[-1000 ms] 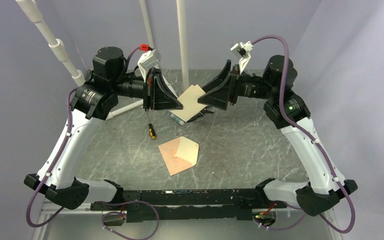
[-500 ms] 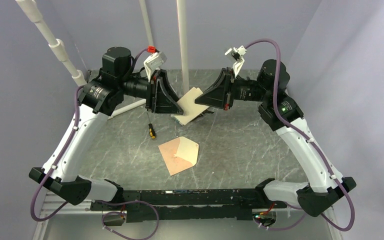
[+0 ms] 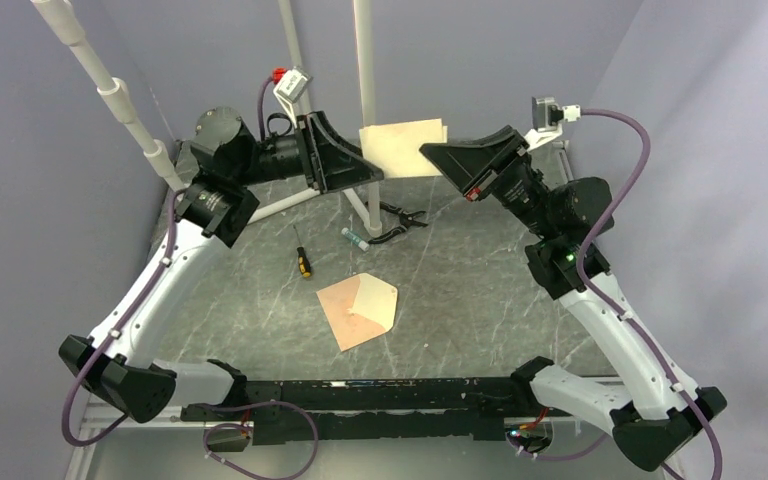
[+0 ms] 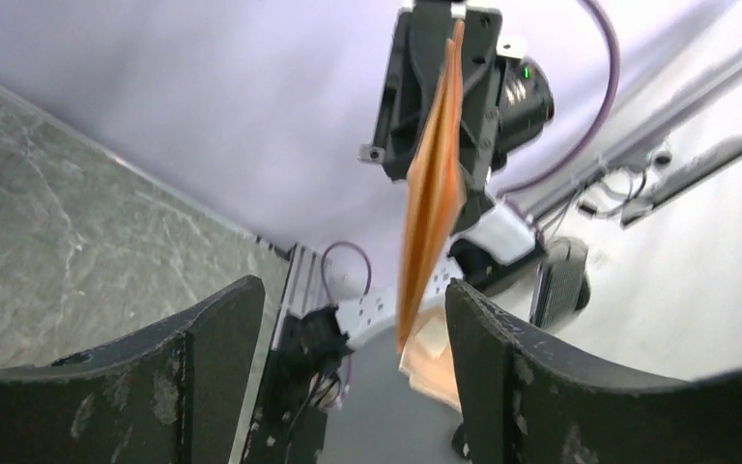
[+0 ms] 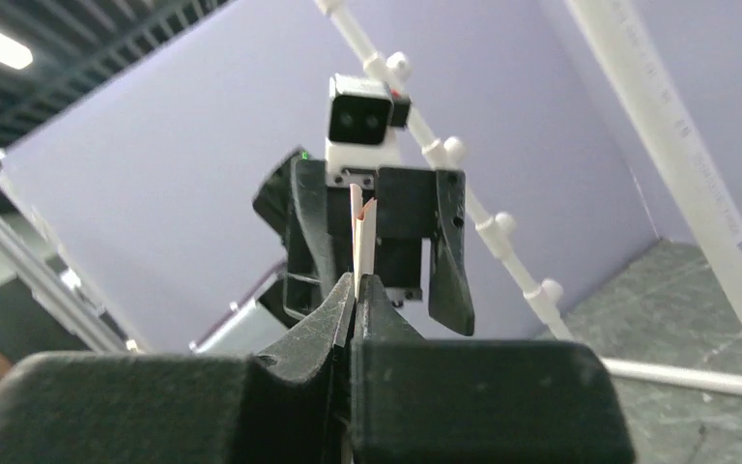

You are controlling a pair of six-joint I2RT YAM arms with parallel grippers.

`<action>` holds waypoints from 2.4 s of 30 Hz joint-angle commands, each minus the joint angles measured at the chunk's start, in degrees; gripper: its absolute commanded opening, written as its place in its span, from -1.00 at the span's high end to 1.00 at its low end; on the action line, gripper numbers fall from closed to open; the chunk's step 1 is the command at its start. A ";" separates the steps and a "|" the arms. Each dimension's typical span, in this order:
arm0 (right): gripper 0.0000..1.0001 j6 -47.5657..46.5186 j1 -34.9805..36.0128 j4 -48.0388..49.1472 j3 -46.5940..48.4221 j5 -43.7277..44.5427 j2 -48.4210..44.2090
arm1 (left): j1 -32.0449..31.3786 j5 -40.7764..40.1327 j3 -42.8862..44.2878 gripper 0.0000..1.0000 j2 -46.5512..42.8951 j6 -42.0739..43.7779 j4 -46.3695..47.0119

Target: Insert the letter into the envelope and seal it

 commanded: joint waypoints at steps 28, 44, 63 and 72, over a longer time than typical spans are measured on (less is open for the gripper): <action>-0.51 -18.17 -0.05 -24.37 5.07 4.51 -3.04 | -0.53 10.55 0.95 0.95 1.65 5.82 -0.81; -0.29 -38.24 0.40 -56.29 25.97 -28.22 14.00 | -0.53 18.41 10.75 0.95 4.07 43.28 -38.96; 1.00 -32.21 0.26 -57.08 22.13 -12.93 15.53 | -0.53 -10.52 5.05 -0.67 0.95 41.33 -39.76; 1.00 -10.47 2.05 -37.40 -5.69 7.63 13.31 | -0.53 -48.28 -18.23 -0.81 -4.67 20.12 -42.33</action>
